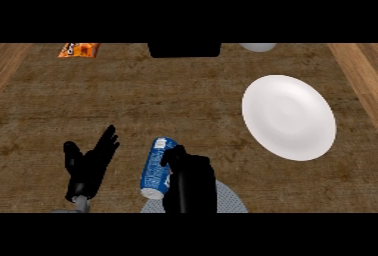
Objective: Pick the can from the placemat and place it in the plate
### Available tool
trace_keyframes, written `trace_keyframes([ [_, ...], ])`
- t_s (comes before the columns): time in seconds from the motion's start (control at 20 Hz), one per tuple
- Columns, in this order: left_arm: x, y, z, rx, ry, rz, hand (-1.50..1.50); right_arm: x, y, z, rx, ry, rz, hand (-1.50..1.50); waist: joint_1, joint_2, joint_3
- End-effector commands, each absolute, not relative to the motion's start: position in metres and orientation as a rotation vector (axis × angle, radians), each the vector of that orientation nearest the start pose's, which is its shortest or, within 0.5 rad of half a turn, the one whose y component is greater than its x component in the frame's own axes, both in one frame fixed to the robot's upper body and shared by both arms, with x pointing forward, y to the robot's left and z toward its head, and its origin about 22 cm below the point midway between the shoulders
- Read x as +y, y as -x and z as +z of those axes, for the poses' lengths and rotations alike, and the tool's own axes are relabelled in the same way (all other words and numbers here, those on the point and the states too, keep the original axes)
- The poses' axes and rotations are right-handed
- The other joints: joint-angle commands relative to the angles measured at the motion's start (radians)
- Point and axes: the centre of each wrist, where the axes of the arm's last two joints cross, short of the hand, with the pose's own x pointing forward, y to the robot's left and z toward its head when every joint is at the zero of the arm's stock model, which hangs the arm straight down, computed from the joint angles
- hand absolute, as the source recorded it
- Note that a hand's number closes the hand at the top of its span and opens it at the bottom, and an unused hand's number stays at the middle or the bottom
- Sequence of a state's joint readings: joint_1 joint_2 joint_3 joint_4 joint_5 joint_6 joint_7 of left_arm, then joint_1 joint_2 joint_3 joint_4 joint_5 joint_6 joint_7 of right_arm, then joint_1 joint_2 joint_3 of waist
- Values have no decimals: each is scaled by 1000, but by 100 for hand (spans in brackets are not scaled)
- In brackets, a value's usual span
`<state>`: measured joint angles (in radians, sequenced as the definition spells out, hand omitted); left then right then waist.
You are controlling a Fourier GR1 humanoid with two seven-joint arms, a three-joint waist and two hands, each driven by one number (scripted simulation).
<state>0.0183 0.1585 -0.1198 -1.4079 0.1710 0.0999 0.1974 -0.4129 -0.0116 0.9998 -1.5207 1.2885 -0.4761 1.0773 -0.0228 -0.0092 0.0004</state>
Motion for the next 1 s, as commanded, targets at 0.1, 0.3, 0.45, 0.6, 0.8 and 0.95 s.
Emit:
trace_keyframes([
  [0.1, 242, -228, -45, -1161, -26, 14, 0, -23, -192, 58, -1642, 1003, 311, 150, -3, 4, 0],
  [0.3, 235, -226, -37, -1215, -18, 4, 0, -53, -207, 56, -1658, 995, 149, 150, 16, 9, 1],
  [0.45, 234, -235, -37, -1183, -14, 13, 0, -83, -205, 49, -1705, 982, 43, 150, 11, 11, 1],
  [0.6, 250, -230, -20, -1192, -14, -15, 0, -126, -224, 38, -1681, 1100, 38, 150, 26, 9, 1],
  [0.8, 234, -230, -37, -1200, -16, -16, 0, -180, -249, 36, -1660, 1245, -47, 150, 23, 12, 1],
  [0.95, 236, -231, -37, -1202, -6, 4, 0, -191, -274, 16, -1651, 1255, -73, 150, 33, 13, 1],
])
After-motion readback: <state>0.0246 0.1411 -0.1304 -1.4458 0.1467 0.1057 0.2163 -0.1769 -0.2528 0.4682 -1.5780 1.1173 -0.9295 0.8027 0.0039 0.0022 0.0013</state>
